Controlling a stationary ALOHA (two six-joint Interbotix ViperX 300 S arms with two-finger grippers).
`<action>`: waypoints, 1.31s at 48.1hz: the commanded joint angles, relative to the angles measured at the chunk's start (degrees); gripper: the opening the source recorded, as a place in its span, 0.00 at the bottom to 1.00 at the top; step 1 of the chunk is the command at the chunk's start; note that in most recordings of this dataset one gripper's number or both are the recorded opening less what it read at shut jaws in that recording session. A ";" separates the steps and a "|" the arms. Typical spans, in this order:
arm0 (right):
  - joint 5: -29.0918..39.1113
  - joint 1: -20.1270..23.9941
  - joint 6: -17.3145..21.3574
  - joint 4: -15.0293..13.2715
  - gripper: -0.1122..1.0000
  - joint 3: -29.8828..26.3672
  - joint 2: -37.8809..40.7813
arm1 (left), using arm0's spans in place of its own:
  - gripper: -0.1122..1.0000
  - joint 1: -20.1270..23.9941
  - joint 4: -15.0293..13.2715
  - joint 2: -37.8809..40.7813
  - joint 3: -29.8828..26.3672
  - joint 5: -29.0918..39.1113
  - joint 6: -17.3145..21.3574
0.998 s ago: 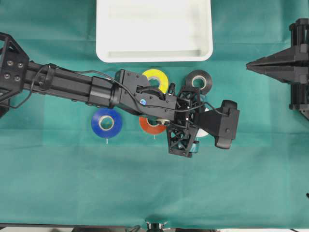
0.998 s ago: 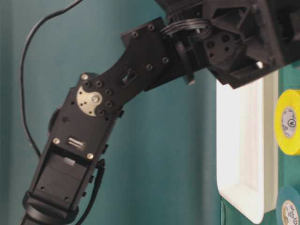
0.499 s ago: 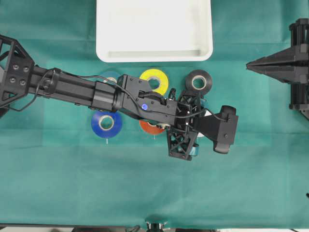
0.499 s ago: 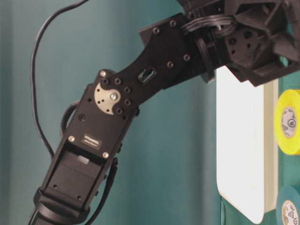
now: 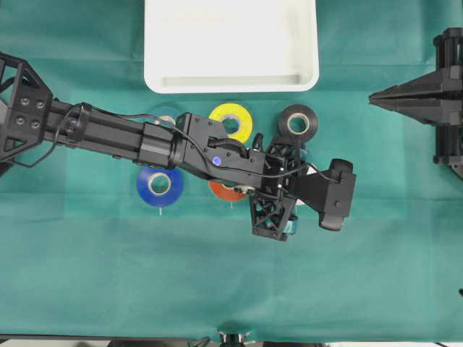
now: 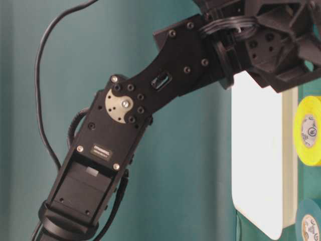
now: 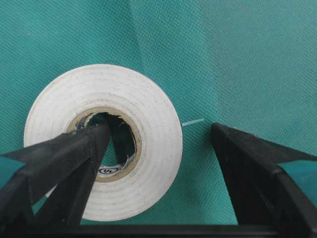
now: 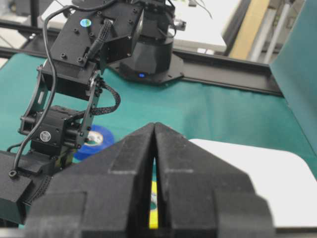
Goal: Place the tape from the fixed location into the white case.
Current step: 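Close the left gripper fingers inside the white roll's core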
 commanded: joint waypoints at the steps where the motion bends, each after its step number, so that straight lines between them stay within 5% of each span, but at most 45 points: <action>1: -0.18 -0.09 -0.09 0.00 0.10 -1.49 0.26 | 0.98 0.09 0.09 -1.05 -0.18 0.26 -0.26; 11: -0.09 -0.09 -0.09 0.00 0.10 -1.41 0.26 | 0.88 0.09 0.09 -1.85 -0.35 0.26 -1.32; 23: -0.09 -0.09 -0.18 0.00 0.10 -1.41 0.26 | 0.33 0.09 0.09 -3.08 0.09 3.52 -1.32; 63: -0.09 -0.09 -0.18 0.00 0.10 -1.41 0.26 | 0.33 0.00 0.53 -2.81 -1.32 3.25 -0.97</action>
